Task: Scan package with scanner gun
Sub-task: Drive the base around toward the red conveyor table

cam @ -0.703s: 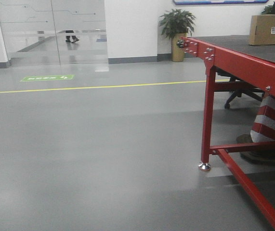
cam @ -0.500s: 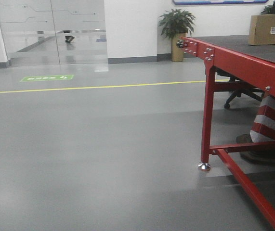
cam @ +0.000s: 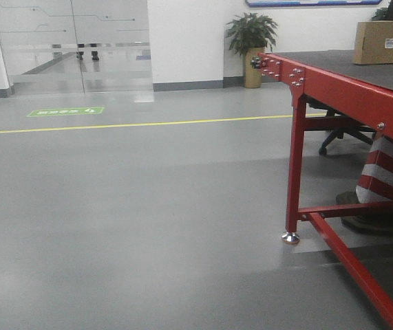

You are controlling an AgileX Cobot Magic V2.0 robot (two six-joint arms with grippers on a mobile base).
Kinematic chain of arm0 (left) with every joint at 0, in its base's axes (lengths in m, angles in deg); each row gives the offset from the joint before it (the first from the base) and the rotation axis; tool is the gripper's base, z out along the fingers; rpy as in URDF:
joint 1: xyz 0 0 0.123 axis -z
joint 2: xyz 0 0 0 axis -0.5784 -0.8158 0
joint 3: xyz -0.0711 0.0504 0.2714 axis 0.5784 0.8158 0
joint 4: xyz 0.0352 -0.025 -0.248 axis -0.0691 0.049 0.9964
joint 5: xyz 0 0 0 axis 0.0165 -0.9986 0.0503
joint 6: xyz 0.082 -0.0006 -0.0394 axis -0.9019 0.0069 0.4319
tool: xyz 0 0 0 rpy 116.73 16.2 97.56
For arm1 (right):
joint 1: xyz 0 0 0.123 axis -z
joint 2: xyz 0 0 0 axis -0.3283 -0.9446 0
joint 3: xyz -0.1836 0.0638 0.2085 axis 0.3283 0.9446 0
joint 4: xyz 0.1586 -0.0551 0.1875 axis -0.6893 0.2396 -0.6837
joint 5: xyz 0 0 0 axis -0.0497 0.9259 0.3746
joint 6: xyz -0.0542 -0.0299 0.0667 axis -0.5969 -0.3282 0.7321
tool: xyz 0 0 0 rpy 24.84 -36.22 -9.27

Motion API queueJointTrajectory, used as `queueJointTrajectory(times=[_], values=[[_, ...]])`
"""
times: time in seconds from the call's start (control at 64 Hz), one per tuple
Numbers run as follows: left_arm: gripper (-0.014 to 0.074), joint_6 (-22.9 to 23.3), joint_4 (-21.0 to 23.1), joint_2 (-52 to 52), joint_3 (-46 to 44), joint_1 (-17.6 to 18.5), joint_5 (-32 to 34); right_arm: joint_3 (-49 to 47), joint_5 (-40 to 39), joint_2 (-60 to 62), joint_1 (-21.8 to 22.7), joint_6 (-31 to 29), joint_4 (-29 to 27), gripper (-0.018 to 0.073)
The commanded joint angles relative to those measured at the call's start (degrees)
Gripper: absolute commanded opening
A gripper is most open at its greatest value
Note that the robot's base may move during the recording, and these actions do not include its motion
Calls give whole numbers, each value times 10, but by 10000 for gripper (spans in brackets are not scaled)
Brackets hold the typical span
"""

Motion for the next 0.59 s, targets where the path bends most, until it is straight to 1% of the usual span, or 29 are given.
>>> queueJointTrajectory(times=[0.0, 0.578], values=[[-111, 0, 3, 2, -1, -3, 10, 0, -10, 2, 2, 0, 5, -154], [-111, 0, 3, 2, -1, -3, 10, 0, -10, 2, 0, 0, 5, -154]])
